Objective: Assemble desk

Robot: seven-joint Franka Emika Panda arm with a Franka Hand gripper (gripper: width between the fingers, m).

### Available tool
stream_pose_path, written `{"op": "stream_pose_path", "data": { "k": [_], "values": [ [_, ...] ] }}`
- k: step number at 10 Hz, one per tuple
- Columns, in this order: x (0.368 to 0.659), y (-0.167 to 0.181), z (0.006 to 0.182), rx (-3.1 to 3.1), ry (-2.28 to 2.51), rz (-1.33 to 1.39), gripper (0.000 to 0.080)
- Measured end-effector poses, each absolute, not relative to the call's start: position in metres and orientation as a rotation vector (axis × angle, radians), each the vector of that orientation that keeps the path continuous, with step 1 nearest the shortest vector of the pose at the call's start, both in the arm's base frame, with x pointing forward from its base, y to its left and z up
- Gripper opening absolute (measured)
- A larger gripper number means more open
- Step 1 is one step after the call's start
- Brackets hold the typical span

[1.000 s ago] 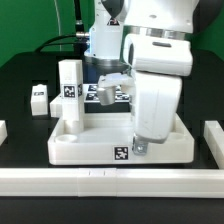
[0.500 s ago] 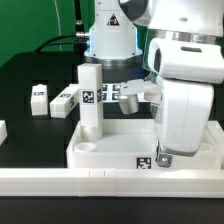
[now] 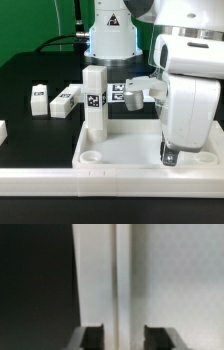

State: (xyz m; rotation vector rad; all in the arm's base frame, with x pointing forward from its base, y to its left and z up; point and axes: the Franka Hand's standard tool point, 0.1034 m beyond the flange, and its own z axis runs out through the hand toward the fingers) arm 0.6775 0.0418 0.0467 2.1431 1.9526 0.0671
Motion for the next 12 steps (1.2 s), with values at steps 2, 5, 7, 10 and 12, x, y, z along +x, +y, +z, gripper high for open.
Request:
{"op": "stream_pose_path", "data": {
  "k": [2,5,7,10,12],
  "values": [
    [0.679,0.036,0.065,2.158,1.942,0.041,0.0438],
    [0.683,0.006,0.094,2.165,1.928,-0.023,0.0639],
    [0.683,0.0,0.097,2.174,1.911,-0.023,0.0648],
    [0.682,-0.001,0.096,2.186,1.9,-0.023,0.0649],
    [0.674,-0.017,0.096,2.336,1.74,-0.061,0.0649]
  ]
}}
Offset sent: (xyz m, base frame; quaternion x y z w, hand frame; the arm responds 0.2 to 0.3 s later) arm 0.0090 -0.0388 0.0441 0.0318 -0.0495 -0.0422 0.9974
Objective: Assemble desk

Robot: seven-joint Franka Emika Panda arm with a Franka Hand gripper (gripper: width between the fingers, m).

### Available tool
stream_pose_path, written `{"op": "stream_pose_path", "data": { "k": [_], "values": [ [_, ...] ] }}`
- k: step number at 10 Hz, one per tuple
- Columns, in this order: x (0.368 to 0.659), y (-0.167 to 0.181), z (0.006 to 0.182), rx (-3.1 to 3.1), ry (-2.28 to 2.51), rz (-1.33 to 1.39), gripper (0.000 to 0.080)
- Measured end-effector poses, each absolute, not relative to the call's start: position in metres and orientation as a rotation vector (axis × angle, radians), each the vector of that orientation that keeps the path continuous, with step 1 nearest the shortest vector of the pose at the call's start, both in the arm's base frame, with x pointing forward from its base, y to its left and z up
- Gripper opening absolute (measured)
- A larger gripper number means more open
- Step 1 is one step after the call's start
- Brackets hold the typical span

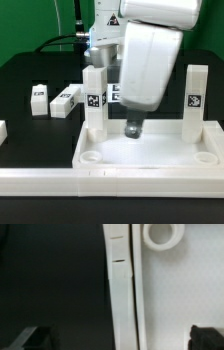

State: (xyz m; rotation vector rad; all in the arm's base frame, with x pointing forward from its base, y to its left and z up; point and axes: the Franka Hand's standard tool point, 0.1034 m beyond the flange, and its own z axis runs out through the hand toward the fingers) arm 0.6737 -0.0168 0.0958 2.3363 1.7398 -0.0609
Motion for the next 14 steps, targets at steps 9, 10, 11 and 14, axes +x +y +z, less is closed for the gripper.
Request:
{"op": "stream_pose_path", "data": {
  "k": [9,10,11,14],
  "values": [
    [0.656,-0.039,0.105,2.921,0.528,-0.076,0.0649],
    [0.653,-0.05,0.105,2.979,0.349,-0.066,0.0649],
    [0.652,-0.058,0.104,3.001,0.236,-0.055,0.0649],
    [0.652,-0.055,0.103,3.011,0.009,-0.036,0.0649]
  ]
}}
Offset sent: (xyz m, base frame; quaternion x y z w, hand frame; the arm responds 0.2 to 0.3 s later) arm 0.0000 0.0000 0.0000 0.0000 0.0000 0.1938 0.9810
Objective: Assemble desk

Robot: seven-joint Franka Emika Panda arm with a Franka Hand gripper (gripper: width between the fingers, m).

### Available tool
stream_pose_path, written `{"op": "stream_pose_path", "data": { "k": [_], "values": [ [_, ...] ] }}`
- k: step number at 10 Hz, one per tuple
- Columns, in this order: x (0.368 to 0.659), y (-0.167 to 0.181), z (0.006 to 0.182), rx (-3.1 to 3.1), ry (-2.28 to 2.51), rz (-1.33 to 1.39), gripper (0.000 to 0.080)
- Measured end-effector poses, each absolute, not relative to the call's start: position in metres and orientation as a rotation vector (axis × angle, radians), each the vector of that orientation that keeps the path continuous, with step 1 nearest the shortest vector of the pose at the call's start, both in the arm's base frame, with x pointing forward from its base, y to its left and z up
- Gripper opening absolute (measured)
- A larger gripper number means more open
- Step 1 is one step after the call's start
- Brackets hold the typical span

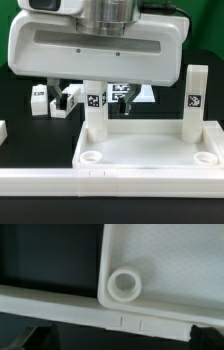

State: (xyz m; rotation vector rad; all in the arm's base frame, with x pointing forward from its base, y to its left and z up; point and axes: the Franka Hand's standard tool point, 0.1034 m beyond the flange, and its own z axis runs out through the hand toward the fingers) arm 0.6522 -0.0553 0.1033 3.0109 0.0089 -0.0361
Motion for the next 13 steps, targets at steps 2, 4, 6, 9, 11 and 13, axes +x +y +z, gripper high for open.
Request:
{"op": "stream_pose_path", "data": {
  "k": [2,4,6,9,11,13],
  "values": [
    [0.652,-0.059,0.104,3.012,0.004,-0.036,0.0649],
    [0.631,-0.103,0.107,3.062,-0.124,-0.058,0.0649],
    [0.608,-0.133,0.098,3.073,-0.195,-0.103,0.0649],
    [0.605,-0.134,0.096,3.071,-0.192,-0.107,0.0649],
    [0.603,-0.136,0.095,3.07,-0.196,-0.112,0.0649],
    [0.568,-0.161,0.085,3.116,-0.351,-0.164,0.0649]
  ]
}}
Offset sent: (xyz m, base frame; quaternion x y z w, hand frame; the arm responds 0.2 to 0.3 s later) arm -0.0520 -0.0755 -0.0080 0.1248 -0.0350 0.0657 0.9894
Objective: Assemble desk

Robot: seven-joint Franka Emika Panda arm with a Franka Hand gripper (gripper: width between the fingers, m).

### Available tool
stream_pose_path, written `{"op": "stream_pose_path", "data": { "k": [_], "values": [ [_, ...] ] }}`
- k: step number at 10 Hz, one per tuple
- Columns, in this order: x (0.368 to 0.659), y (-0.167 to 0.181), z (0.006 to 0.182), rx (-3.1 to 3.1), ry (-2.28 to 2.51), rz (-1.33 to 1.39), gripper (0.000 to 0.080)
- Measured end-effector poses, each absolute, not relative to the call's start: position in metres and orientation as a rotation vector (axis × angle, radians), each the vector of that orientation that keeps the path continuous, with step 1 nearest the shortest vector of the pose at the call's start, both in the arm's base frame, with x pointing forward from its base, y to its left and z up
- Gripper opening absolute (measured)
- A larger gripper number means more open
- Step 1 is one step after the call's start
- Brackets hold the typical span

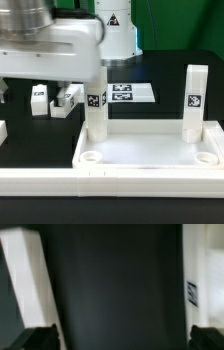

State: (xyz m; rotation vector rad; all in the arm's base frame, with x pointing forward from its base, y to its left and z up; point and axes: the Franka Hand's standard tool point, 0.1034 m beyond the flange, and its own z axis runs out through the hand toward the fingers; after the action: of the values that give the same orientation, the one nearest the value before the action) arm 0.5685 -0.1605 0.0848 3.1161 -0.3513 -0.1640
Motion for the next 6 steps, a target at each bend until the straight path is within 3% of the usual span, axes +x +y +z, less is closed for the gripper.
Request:
{"op": "stream_pose_path", "data": {
  "k": [2,3,6],
  "values": [
    [0.542,-0.184,0.074,3.126,-0.412,-0.18,0.0649],
    [0.535,-0.18,0.069,3.117,-0.417,-0.161,0.0649],
    [0.536,-0.178,0.069,3.125,-0.412,-0.197,0.0649]
  ]
}}
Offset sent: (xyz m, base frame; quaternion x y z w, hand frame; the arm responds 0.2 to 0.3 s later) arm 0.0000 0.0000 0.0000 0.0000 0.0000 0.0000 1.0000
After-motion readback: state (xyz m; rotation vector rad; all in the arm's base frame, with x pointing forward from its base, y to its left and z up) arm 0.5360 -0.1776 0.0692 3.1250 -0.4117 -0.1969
